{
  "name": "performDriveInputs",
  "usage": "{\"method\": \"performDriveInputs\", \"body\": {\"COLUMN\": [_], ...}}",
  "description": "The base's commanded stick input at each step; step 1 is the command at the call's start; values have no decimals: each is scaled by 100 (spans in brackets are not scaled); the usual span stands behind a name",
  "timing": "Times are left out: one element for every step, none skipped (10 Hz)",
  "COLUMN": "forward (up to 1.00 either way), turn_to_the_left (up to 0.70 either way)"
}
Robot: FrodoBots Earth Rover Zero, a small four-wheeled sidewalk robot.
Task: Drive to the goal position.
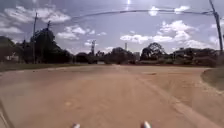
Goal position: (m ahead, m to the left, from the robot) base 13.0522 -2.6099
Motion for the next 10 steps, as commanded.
{"method": "performDriveInputs", "body": {"forward": [50,50,50,50,50,50,50,50,50,50], "turn_to_the_left": [0,0,0,0,0,0,0,0,0,-22]}}
